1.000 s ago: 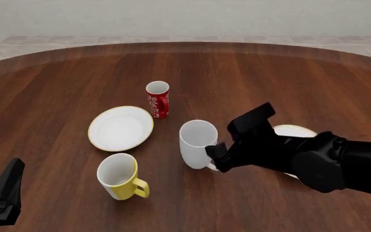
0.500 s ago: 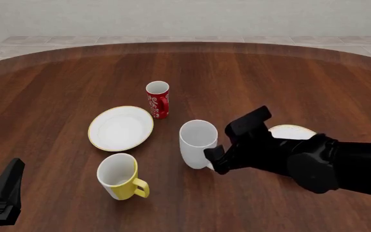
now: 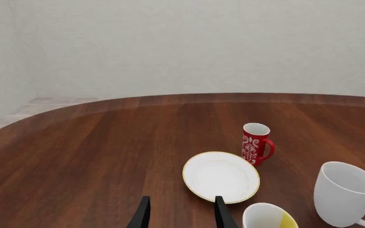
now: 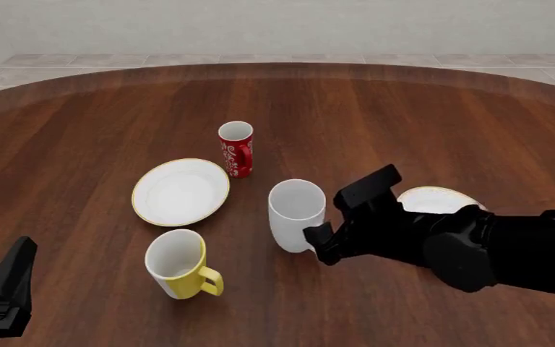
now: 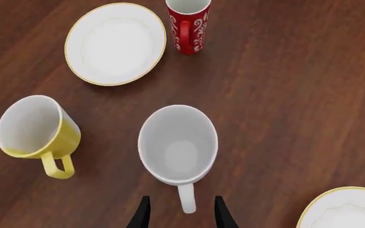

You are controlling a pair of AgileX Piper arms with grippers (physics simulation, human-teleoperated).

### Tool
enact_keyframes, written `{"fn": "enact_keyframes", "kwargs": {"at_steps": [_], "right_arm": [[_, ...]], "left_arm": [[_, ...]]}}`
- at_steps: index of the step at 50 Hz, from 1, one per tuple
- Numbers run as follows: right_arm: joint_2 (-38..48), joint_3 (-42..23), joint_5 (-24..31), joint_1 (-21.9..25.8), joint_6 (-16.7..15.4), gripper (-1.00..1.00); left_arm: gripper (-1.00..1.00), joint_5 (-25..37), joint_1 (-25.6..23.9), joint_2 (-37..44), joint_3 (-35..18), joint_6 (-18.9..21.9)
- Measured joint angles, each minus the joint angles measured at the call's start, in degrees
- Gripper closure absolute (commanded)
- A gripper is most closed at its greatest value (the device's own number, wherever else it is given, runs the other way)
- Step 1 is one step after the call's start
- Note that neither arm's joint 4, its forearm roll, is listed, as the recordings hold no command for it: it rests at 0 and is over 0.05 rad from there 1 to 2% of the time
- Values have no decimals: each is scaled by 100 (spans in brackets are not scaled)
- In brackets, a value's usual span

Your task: Put the white mug on the left plate.

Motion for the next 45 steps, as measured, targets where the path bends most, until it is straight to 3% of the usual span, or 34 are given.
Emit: {"fn": "enact_keyframes", "kwargs": {"at_steps": [45], "right_arm": [[420, 16, -296, -27, 59, -100]], "left_arm": [[-100, 1, 9, -2, 0, 0]]}}
